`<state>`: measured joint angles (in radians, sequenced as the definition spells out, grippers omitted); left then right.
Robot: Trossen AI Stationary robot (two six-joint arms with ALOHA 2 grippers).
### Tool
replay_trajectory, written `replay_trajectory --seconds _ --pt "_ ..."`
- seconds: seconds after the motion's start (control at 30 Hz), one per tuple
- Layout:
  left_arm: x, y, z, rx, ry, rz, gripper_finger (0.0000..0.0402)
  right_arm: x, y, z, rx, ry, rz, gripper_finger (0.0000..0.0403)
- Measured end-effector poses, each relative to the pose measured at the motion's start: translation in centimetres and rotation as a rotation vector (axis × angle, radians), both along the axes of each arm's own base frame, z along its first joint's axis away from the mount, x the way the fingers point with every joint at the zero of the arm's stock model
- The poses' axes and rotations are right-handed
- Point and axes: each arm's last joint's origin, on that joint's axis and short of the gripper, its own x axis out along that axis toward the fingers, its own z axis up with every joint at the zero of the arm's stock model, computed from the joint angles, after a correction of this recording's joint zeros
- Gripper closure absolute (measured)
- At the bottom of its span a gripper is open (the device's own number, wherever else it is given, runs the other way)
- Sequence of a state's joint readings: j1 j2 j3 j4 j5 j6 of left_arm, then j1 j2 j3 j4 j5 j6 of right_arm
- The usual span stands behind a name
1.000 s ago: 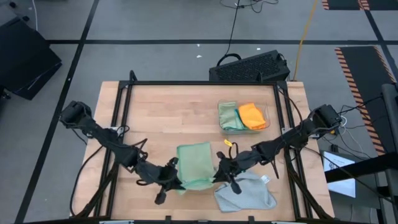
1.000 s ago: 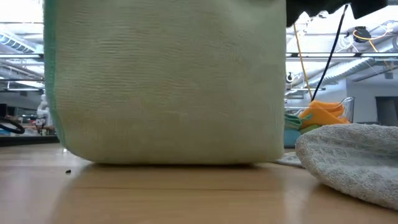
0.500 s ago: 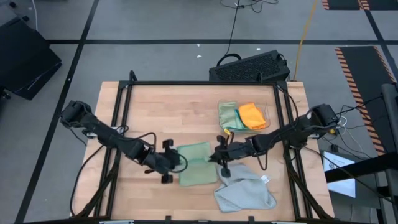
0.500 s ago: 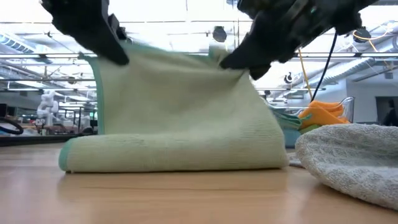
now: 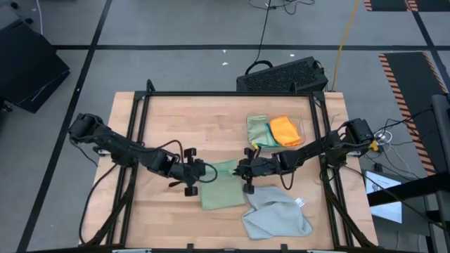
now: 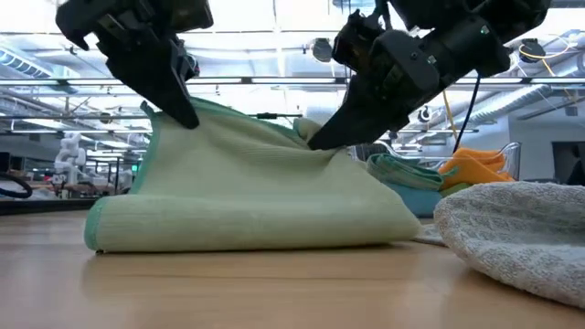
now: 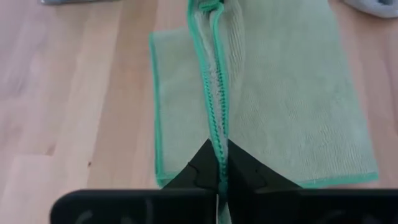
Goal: Fold microfiber towels
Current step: Fold the light green microfiber cloth
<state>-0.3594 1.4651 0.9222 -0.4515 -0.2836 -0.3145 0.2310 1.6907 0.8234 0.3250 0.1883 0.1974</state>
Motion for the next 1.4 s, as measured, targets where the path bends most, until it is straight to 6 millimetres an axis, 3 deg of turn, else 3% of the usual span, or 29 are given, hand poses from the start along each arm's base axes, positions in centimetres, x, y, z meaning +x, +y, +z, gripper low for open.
replay_trajectory --seconds 0.2,0.37,0.5,0.6,0.77,0.97,1.2,1.4 --pt "0.2 0.8 0.0 0.012 0.004 0.034 0.0377 0.1 -1.1 -0.1 -0.019 0.011 -0.022 0.0379" --pt "-0.3 1.0 -1.0 0.033 0.029 0.056 0.0352 0.1 -1.5 -0.2 -0.039 0.014 -0.076 0.0295" --pt "-0.7 1.4 -1.7 0.086 0.031 0.103 0.0304 0.2 -2.0 -0.2 -0.085 0.005 -0.142 0.023" --pt "-0.4 1.9 -1.4 0.188 -0.016 0.132 0.0267 0.2 -2.2 0.0 -0.1 -0.001 -0.144 0.0207" --pt "0.3 2.1 -0.3 0.206 -0.133 0.134 0.023 0.0 -1.8 1.0 -0.096 -0.034 -0.133 0.0208" --pt "1.6 0.7 0.1 0.062 -0.264 0.118 0.0234 -0.5 0.1 2.3 -0.157 -0.096 -0.051 0.0225" --pt "1.5 -1.8 -4.7 0.102 -0.097 0.144 0.0275 -1.2 2.9 2.5 -0.208 -0.113 0.081 0.0239" --pt "2.1 -1.0 -8.7 0.287 -0.014 0.246 0.0316 -1.4 4.5 1.8 -0.19 -0.117 0.12 0.0254"
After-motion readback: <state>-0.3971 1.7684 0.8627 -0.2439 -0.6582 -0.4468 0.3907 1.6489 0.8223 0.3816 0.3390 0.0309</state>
